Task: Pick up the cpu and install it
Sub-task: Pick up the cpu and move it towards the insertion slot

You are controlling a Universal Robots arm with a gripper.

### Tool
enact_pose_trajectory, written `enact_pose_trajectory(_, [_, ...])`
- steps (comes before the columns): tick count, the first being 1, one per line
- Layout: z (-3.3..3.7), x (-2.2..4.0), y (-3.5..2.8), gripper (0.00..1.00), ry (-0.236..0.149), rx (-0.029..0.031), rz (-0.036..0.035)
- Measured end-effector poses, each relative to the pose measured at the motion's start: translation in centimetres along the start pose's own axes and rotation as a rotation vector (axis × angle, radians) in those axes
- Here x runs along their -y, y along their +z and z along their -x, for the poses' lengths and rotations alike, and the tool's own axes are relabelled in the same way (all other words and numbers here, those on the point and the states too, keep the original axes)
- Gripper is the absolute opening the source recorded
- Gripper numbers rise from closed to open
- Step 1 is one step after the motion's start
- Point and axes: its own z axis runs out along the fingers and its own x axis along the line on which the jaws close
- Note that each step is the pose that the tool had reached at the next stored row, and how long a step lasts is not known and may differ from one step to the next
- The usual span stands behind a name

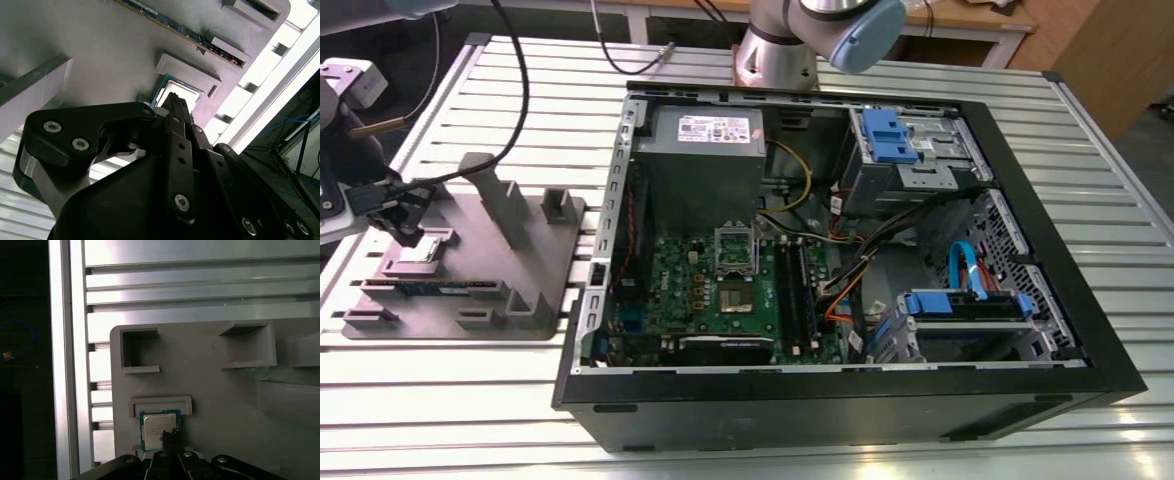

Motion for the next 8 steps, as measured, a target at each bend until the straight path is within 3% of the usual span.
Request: enact_pose_trajectory(8, [-0.23,-0.05,0.52,0.11,0.0,0.0005,0.0])
